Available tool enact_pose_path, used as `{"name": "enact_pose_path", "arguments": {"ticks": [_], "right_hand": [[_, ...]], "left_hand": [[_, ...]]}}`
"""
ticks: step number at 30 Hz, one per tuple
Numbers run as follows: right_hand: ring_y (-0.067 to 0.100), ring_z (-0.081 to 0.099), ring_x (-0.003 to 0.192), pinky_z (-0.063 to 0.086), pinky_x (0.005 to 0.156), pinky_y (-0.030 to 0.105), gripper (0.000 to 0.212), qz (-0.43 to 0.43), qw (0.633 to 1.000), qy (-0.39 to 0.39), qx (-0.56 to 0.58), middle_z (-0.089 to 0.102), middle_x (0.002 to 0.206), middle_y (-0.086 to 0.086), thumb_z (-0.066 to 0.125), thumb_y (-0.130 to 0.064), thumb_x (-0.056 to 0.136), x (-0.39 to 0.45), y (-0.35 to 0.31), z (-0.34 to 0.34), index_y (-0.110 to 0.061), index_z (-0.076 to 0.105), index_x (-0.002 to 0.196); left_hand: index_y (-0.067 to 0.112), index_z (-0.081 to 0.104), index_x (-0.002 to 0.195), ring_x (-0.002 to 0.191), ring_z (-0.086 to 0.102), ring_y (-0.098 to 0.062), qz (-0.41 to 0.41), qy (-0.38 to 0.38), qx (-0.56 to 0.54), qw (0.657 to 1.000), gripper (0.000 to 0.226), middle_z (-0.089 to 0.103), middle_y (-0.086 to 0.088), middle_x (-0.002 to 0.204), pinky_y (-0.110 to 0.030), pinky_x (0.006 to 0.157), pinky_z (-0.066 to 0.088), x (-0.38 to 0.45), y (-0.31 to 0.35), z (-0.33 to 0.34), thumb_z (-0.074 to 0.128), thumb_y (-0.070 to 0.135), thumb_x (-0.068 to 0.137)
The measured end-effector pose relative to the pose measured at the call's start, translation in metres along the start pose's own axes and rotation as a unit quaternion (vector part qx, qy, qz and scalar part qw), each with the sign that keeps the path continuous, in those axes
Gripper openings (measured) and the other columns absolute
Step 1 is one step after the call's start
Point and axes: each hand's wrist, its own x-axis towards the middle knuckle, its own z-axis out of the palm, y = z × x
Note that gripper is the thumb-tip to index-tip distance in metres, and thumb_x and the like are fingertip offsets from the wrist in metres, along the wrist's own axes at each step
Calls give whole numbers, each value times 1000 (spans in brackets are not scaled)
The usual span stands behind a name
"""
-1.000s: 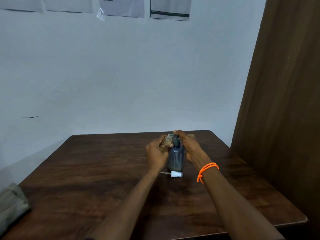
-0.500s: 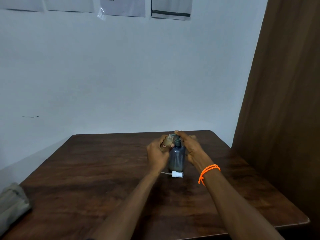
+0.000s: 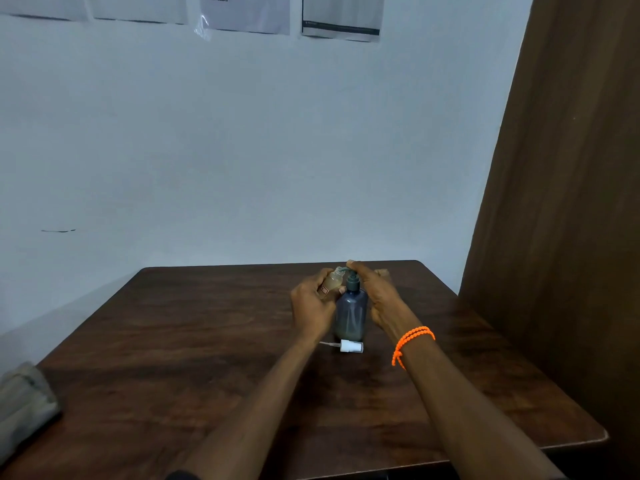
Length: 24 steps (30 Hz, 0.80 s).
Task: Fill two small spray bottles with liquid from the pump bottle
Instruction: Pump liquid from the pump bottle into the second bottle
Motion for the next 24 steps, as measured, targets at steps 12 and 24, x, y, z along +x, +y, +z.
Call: {"name": "enact_pose_path", "arguments": {"ticks": [12,24], "right_hand": [[26,74,55,59,46,33,47,40,998,-27,39,77,87,24,84,-14,90,-16,-7,0,16,65,120],[29,76,68,61,52,38,91,25,999,-31,33,72,122,34,96,-28,69,-13,-9,7,12,55,140]], "left_hand": [[26,78,103,80,70,-5,-3,5,5,1000,29,76,10,87,-28,72,56,2,-4,0,85,16,77],[25,79,100,77,70,-5,-16,16,-1,1000,25,76,11,84,-30,70,57,2,-1,-1,84,14,77]]}}
